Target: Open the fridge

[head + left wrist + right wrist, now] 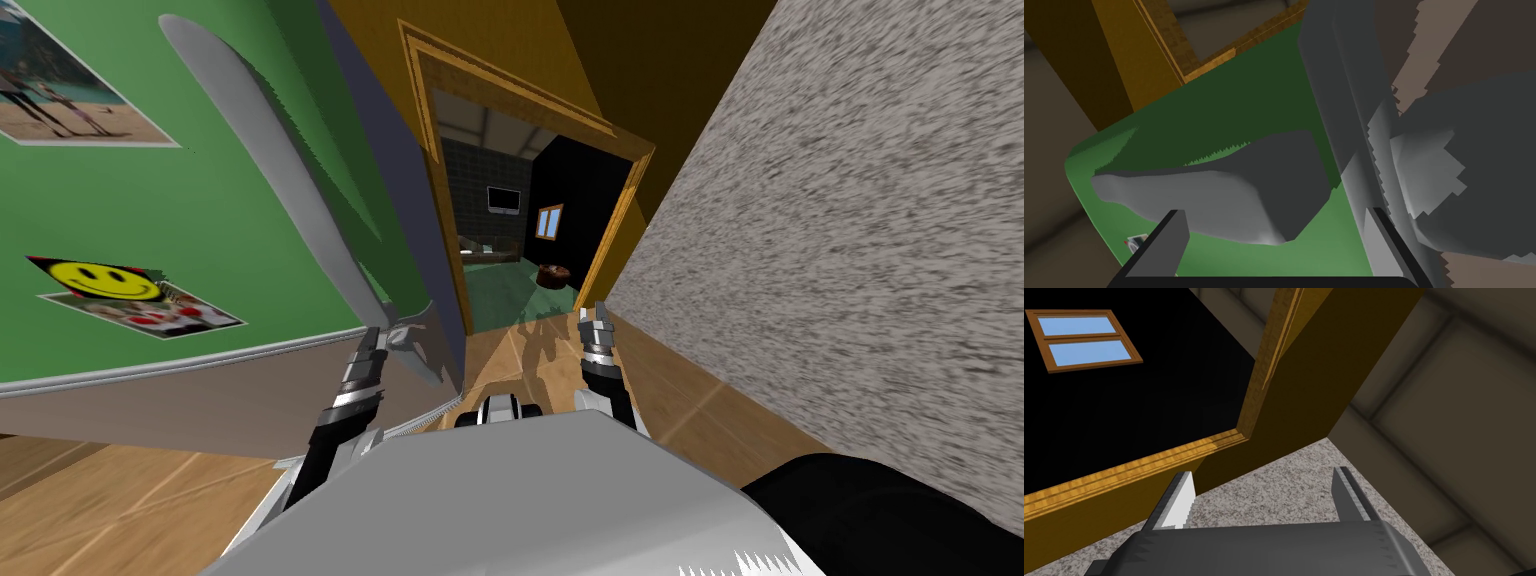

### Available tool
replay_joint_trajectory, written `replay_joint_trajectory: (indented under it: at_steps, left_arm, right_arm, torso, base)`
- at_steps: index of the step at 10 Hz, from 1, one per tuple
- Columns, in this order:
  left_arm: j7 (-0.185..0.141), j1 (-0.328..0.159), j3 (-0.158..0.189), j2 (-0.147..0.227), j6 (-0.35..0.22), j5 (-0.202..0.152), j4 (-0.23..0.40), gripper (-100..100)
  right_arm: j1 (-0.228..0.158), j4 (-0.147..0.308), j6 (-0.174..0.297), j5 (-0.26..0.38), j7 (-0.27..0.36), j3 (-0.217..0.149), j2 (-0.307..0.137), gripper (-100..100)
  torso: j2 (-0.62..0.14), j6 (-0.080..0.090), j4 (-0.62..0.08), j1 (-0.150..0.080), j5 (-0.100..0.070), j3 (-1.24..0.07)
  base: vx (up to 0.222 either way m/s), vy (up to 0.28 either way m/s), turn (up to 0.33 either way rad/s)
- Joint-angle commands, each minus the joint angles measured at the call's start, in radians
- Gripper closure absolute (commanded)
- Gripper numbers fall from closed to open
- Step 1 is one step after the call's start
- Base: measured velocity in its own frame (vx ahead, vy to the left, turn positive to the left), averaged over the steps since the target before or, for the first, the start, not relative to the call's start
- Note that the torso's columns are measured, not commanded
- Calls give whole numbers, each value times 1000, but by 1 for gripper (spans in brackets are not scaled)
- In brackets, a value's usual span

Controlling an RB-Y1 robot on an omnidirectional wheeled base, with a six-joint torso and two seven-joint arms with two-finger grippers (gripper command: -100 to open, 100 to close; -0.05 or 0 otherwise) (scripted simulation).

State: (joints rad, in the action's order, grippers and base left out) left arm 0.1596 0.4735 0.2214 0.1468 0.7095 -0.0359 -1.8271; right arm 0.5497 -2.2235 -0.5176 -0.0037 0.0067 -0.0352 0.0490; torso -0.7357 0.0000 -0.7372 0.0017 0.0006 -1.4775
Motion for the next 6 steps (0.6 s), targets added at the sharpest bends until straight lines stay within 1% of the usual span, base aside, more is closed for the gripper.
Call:
replay_joint_trajectory:
  at_steps: [1, 6]
  left_arm:
    - [-7, 25, 24, 42, -60, 3, -34, -100]
    - [-22, 89, 78, 105, -183, 10, -114, -100]
  right_arm:
    - [0, 0, 0, 0, 0, 0, 0, 0]
    - [0, 0, 0, 0, 0, 0, 0, 0]
  torso:
    - [-2, 0, -1, -1, 0, 1]
    - [-3, 0, -1, -2, -1, 2]
  base:
    - [22, -39, 8]
    - [17, -50, 13]
